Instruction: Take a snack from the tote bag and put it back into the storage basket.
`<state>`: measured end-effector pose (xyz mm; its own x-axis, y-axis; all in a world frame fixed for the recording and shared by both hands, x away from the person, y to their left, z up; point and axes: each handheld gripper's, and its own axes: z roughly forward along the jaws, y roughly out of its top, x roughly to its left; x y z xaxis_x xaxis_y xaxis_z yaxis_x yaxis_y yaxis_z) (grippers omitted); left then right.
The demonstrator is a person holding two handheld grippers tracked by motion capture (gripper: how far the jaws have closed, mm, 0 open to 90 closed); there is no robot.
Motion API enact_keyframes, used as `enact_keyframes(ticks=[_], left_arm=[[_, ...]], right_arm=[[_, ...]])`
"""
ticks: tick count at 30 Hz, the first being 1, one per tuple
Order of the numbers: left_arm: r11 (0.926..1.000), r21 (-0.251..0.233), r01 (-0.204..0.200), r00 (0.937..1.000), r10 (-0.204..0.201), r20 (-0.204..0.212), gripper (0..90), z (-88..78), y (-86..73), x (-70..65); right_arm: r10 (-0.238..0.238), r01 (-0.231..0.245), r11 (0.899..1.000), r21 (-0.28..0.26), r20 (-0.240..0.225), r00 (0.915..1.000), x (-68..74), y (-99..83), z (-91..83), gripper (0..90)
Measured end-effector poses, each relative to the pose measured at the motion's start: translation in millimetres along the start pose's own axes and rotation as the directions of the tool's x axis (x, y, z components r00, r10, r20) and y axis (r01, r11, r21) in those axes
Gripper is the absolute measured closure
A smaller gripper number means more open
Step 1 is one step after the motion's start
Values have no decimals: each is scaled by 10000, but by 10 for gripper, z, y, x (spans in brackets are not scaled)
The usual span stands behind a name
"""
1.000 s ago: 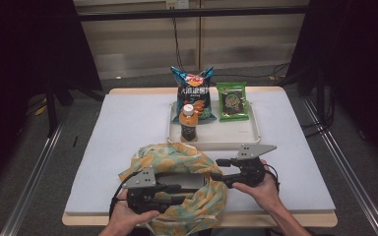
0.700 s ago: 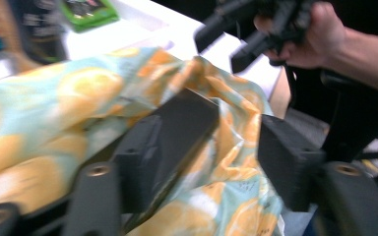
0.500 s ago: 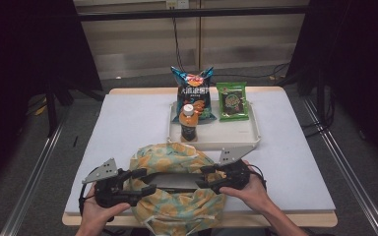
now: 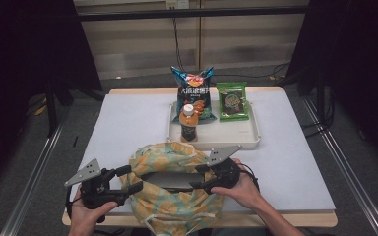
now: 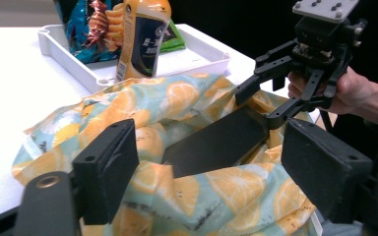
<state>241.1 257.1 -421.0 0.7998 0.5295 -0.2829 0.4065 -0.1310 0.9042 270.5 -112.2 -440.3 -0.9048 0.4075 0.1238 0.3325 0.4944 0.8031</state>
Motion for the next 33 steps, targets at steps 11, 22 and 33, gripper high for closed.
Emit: enact_keyframes(ticks=[11, 22, 33], left_arm=[[9997, 213, 83, 9989, -73, -456, 217, -46, -52, 98], [9952, 964, -147, 9986, 196, -495, 213, 88, -132, 89], [9952, 969, -165, 9985, 215, -509, 205, 121, -125, 86]], right_arm=[[-35, 34, 9957, 926, 12, 10000, 28, -191, 84, 249], [-86, 85, 9893, 1456, 5, 10000, 36, -324, 177, 230], [5, 7, 9991, 423, -268, 9996, -1, -81, 55, 208]])
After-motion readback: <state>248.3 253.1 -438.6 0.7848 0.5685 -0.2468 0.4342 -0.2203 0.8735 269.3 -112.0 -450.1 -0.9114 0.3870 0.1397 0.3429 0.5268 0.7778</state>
